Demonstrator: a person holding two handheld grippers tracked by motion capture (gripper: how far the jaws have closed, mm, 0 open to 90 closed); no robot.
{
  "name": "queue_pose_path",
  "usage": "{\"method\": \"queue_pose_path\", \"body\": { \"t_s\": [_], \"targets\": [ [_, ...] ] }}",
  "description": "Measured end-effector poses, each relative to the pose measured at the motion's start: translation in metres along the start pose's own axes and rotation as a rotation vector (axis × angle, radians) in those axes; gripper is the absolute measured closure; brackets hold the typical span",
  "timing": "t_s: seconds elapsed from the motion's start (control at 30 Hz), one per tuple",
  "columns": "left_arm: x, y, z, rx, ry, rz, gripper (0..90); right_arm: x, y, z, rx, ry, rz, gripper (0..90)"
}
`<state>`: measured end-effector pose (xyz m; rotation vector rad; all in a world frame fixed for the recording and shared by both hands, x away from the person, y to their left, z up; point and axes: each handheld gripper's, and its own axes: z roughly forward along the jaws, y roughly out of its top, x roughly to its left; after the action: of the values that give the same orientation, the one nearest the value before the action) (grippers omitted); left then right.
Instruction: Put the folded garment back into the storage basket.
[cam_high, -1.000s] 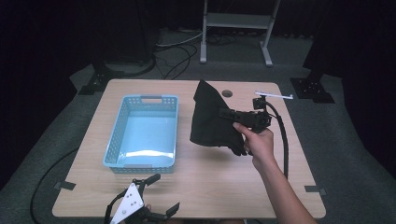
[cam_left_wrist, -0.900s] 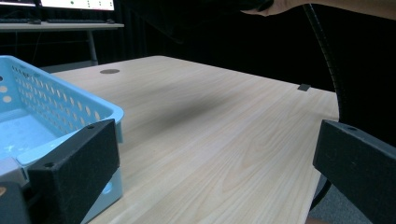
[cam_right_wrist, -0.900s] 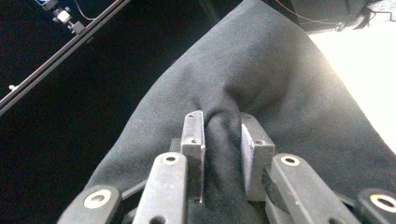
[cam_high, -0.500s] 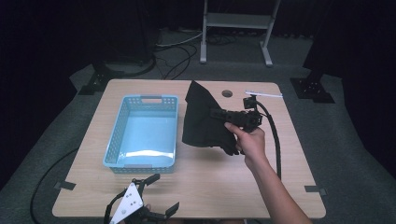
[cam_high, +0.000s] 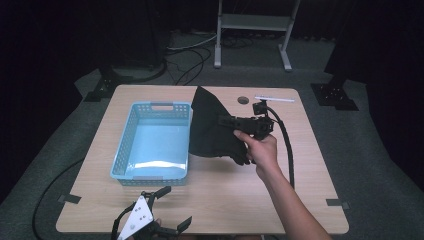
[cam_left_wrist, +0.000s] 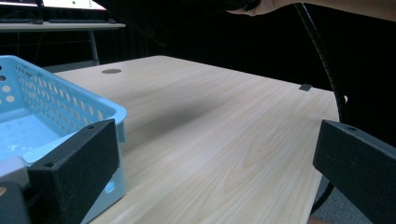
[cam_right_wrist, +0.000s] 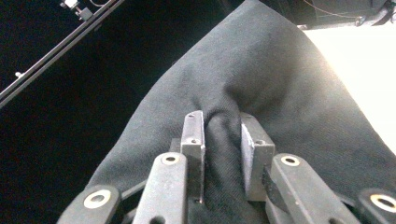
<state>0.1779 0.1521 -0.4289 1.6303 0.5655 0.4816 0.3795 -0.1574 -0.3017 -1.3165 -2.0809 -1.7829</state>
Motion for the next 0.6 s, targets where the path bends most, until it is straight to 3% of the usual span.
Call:
{"method": "queue_pose_path", "body": {
  "t_s": [0.6],
  "targets": [
    [0.001,0.000,0.000,0.001,0.004,-0.002,0.0,0.011,0.002,0.032,0.028,0.035,-0.013,74.7]
  ]
}}
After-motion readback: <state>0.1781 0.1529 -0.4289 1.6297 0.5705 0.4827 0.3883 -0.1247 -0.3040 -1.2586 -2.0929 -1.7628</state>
